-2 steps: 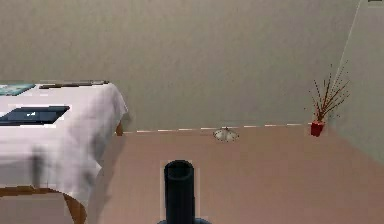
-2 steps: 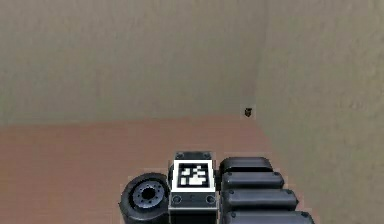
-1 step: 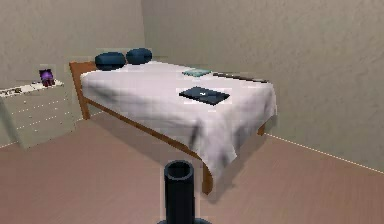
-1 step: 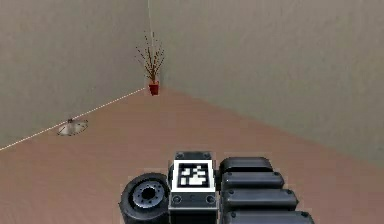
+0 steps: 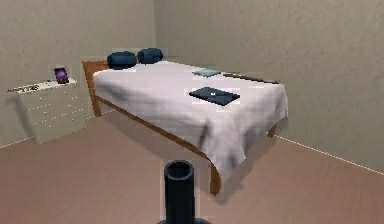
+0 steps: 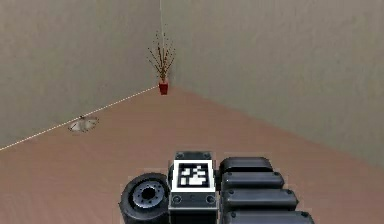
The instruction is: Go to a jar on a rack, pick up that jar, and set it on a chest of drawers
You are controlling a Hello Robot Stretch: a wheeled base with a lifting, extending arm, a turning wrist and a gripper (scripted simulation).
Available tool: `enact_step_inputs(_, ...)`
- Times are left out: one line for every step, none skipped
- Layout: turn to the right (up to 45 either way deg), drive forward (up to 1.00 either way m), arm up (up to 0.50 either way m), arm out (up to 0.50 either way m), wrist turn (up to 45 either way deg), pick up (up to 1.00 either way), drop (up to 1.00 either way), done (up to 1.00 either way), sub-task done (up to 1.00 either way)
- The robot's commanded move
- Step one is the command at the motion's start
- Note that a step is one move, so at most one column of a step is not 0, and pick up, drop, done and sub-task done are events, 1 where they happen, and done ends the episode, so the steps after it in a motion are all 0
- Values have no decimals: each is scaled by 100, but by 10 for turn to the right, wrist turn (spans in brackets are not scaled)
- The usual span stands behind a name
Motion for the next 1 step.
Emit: enact_step_inputs(450, 0, 0, 0, 0, 0, 0, 0, 0)
